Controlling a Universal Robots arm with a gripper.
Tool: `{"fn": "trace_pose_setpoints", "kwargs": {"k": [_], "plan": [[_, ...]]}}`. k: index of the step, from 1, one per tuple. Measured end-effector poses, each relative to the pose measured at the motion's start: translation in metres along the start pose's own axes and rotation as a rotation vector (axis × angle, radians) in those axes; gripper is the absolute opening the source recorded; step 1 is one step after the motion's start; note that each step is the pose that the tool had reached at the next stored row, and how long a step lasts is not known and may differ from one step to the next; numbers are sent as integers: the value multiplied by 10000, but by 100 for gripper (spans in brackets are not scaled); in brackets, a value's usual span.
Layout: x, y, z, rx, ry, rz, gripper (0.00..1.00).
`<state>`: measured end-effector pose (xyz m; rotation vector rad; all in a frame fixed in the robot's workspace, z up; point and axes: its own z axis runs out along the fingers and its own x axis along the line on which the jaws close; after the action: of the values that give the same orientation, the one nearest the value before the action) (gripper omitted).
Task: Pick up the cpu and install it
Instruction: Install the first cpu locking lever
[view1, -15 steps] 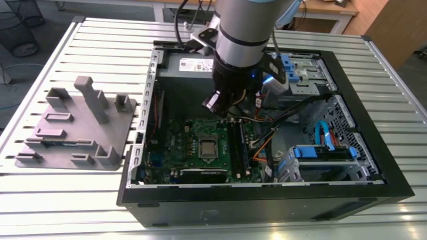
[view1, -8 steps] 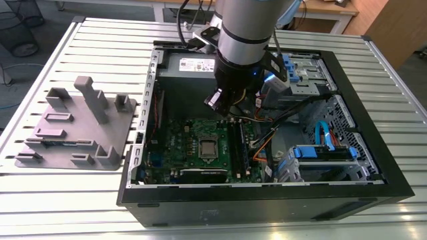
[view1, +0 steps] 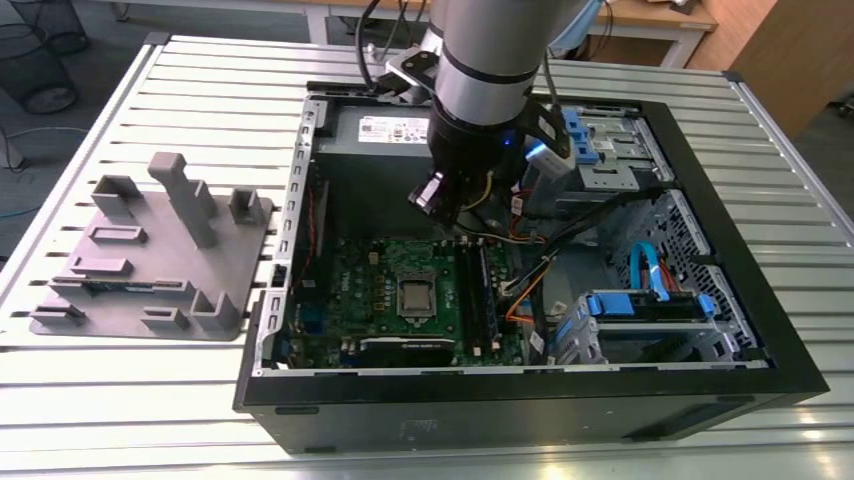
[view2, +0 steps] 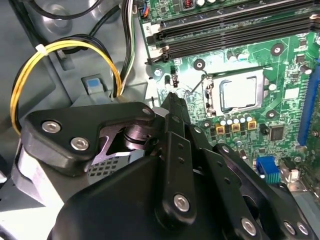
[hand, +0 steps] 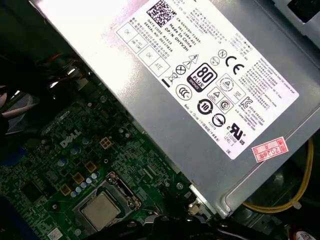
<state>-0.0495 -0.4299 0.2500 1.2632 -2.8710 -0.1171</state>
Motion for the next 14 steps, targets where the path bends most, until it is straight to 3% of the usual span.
{"fn": "trace_pose_setpoints", "kwargs": {"k": [5, 14], "plan": [[-2, 1, 49, 1, 3, 1, 11], [40, 7, 67, 2, 3, -1, 11]]}}
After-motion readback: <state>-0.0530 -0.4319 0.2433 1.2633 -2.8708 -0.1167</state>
